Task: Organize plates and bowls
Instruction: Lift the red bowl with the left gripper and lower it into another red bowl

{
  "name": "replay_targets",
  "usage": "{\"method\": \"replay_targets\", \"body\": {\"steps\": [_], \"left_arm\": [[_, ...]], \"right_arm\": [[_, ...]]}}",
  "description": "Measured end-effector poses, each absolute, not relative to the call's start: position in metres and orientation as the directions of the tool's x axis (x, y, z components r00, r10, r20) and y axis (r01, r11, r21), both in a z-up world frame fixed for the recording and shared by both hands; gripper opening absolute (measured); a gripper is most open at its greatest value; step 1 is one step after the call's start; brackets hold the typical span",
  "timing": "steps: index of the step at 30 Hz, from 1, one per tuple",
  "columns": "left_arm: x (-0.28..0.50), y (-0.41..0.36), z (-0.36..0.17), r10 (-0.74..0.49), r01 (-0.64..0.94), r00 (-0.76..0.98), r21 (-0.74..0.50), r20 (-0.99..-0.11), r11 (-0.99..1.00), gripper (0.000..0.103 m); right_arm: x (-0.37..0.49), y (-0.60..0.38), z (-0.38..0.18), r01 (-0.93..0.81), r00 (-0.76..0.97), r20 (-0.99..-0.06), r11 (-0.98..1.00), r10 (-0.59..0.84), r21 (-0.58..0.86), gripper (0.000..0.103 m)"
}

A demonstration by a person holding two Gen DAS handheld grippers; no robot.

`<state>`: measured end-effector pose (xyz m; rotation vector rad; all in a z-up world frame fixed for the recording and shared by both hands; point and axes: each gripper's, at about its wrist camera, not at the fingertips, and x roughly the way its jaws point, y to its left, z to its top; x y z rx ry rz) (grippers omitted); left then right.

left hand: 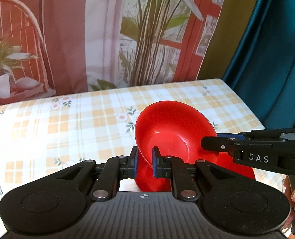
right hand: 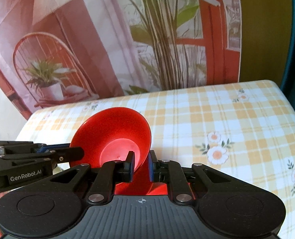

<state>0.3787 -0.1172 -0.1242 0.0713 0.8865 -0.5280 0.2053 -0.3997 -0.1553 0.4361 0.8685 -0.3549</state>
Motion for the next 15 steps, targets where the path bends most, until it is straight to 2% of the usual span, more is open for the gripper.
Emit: {"method": "replay_targets", "body": {"steps": [15], "left_arm": [[0.372,-0.118,-0.145,-0.376,0.495,0.493,-0.102,-0.785,0.863,0.016]], "right_arm": [[0.205,-0.393,-0.178,0.464,0.559,-0.823,0.861,-0.102,0.208,0.014]]}}
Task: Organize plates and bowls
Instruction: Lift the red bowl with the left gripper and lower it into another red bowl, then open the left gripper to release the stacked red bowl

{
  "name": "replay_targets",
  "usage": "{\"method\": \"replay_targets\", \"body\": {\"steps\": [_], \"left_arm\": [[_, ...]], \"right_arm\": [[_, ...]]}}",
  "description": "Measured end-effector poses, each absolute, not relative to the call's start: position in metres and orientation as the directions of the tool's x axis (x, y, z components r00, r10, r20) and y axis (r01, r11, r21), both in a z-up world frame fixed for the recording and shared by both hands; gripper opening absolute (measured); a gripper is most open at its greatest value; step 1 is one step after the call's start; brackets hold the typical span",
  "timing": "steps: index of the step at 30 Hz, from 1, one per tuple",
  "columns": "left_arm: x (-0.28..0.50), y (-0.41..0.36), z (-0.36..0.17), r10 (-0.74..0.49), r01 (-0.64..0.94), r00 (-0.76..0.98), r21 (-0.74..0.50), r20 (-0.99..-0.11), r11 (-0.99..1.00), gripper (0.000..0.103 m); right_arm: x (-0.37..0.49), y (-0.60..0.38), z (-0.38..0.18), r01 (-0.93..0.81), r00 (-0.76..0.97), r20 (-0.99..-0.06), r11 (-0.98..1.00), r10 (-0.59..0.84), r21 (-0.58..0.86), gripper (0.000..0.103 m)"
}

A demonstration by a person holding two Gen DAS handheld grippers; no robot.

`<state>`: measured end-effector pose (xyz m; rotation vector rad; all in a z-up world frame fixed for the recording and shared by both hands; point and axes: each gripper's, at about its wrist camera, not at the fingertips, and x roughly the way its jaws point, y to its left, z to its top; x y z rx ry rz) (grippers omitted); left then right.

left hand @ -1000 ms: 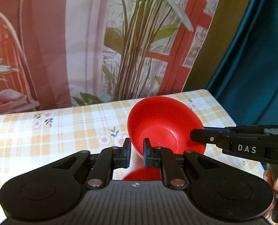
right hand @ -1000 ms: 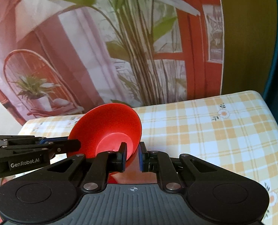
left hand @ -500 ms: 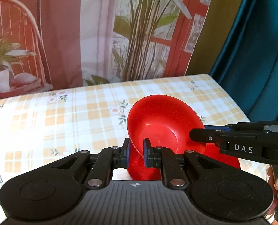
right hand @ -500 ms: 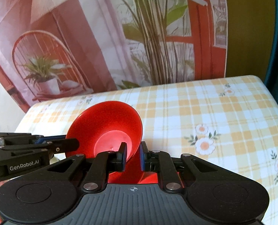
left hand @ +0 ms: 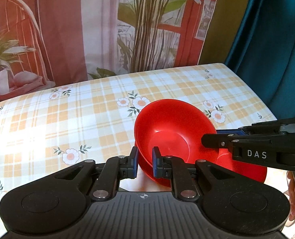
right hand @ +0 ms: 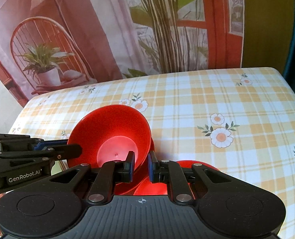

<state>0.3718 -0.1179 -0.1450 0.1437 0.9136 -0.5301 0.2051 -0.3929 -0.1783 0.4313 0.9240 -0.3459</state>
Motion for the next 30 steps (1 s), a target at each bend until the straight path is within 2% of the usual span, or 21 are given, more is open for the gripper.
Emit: {"method": "replay_targets", "body": {"steps": [21,30], "left_arm": [[0.369,-0.118,-0.154,-0.365,0.495,0.467,-0.104,-0.806,0.863,0.017],[0.354,-0.117,-0.130,-0.356,0.478,0.545,-0.067,-0.760,0.876,0.017]], "right_arm": [[0.201,-0.392,-0.175,0.447,0.562,-0.818,0.877,-0.122,0.177,0.016],[0.184,-0.391,-0.158,0.425,0.612,-0.776,0.891,-0.155,0.157,0.016]]}}
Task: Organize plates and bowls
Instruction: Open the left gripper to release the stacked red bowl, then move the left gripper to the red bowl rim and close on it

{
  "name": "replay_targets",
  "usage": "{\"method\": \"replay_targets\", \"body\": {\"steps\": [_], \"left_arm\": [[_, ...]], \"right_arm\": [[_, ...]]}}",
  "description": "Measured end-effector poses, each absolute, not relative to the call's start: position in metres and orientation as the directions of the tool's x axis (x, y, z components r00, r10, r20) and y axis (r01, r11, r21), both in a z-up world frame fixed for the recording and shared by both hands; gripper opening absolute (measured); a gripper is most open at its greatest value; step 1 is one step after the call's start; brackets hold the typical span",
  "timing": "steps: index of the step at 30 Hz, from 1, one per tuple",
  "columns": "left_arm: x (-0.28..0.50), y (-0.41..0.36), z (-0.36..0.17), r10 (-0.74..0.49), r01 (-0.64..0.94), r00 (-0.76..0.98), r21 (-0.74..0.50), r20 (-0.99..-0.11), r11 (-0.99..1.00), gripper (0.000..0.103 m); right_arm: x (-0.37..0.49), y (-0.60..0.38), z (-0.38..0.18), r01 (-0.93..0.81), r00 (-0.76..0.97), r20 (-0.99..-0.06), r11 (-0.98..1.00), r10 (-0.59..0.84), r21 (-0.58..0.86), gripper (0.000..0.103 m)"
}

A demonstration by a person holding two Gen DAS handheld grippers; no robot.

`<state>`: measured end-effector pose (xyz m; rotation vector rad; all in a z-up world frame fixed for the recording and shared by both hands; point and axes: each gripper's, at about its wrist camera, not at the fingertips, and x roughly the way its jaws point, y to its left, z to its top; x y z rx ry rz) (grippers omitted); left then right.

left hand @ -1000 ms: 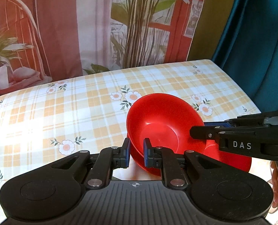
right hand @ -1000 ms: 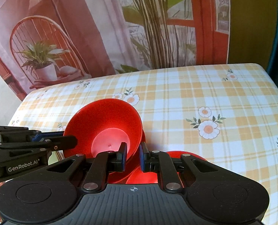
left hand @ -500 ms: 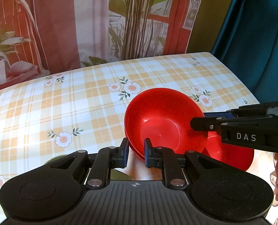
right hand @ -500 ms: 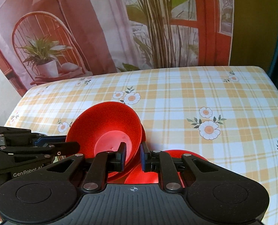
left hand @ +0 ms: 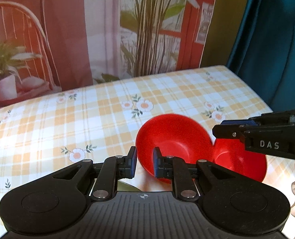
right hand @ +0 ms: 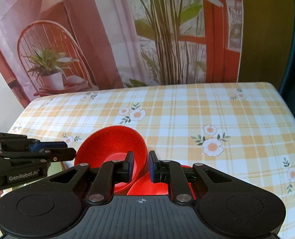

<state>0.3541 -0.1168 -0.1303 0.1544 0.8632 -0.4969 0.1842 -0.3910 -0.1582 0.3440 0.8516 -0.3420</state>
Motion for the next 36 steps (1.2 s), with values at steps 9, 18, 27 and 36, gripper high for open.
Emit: {"method": "replay_targets", "body": {"steps": [9,18,27,36], "left_arm": [[0.321,-0.124,-0.125,-0.420,0.408,0.540,-0.210,-0.730,0.889,0.017],[0.288,-0.154,-0.131,-0.449,0.440,0.521,-0.222,-0.725,0.870,0.019],[0.283,-0.172,-0.147,-0.451,0.445,0.476,-0.235,-0.755,0.864,0.027],[0.292,-0.177,-0.160,-0.451,0.425,0.443,-0.262,-0.775,0.866,0.035]], "right_arm": [[0.139,-0.398,-0.158,0.476,0.643,-0.728,0.868,-0.237,0.138,0.016],[0.098,-0.407,-0.168,0.520,0.641,-0.692,0.851,-0.333,0.072,0.021],[0.083,-0.416,-0.177,0.532,0.650,-0.683,0.841,-0.332,0.098,0.021],[0.072,-0.419,-0.189,0.551,0.649,-0.697,0.820,-0.306,0.153,0.021]]}}
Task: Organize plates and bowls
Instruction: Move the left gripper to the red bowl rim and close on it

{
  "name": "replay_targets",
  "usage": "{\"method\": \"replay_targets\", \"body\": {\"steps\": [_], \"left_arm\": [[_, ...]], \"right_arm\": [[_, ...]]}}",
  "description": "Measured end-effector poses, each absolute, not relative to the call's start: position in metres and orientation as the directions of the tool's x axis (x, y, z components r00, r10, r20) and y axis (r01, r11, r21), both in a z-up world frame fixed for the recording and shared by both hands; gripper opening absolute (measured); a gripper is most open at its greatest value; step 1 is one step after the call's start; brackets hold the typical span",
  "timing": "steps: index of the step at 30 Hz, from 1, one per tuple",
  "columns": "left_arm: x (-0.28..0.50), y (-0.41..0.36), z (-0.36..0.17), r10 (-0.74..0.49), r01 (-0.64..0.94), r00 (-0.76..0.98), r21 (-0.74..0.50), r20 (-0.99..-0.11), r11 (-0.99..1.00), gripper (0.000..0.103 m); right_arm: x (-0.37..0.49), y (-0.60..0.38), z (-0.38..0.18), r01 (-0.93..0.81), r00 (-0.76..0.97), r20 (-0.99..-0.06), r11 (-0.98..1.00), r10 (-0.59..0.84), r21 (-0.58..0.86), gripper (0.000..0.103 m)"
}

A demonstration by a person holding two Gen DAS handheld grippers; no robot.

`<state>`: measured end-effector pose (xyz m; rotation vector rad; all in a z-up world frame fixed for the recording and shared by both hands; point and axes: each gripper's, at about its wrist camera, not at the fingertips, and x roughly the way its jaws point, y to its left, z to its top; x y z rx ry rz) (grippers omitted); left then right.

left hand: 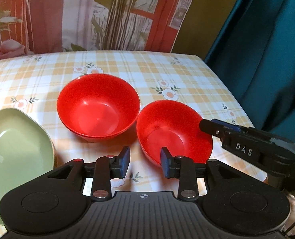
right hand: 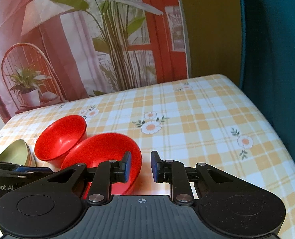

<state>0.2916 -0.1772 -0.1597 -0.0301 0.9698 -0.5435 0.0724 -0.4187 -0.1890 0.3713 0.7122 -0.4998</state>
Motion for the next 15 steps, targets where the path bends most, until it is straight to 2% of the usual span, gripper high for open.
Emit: {"method": "replay_targets", "body": {"steps": [12,14,15], "left_arm": [[0.2930,-0.1831,-0.1708,-0.481,0.438,0.414,-0.294,-0.773,0.849,0.034],[0.2915,-0.1839,-0.1701,-0.489,0.450,0.412,-0.295,-0.769,0.843,0.026],[0.2907,-0.1843,-0.1694,-0.493,0.456,0.411,-0.295,-0.766,0.839,0.026]], "right_arm": [[0.0687,-0.4197,-0.1968,0.555,0.651,-0.707,0.809,-0.276,0.195,0.020],[0.0690,-0.4193,-0.1974,0.554,0.652,-0.707,0.809,-0.273,0.199,0.017],[0.0694,-0.4189,-0.1975,0.552,0.652,-0.709,0.810,-0.269,0.199,0.015]]}}
